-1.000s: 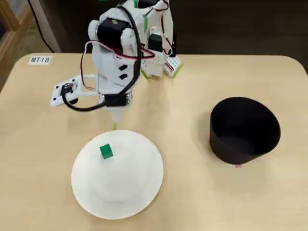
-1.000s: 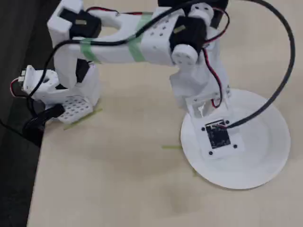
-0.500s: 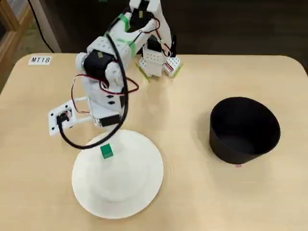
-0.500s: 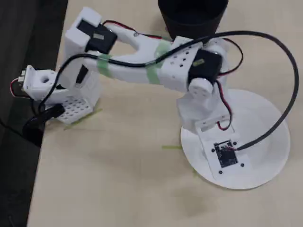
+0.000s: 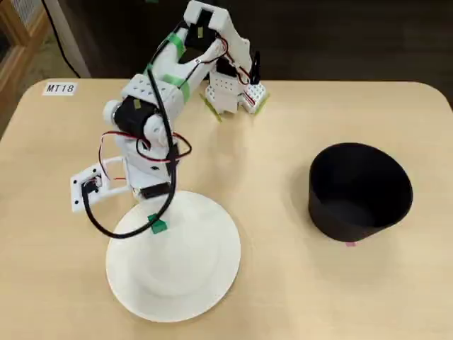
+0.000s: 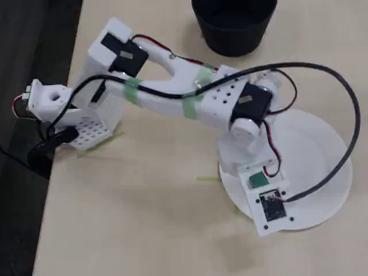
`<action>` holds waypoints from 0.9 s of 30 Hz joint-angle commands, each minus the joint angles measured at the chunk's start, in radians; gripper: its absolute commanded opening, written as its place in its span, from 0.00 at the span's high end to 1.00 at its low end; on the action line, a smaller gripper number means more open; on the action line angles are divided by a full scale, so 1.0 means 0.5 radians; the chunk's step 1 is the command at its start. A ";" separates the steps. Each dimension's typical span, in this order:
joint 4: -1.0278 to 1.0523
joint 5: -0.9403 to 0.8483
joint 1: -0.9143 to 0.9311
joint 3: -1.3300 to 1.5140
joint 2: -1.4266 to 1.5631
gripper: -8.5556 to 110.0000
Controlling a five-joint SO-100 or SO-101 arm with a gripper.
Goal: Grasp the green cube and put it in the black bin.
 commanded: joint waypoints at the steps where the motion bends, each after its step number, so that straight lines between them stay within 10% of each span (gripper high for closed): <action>1: -0.052 0.003 0.003 -0.086 -0.009 0.73; 27: -0.288 0.067 -0.040 -0.114 -0.199 0.76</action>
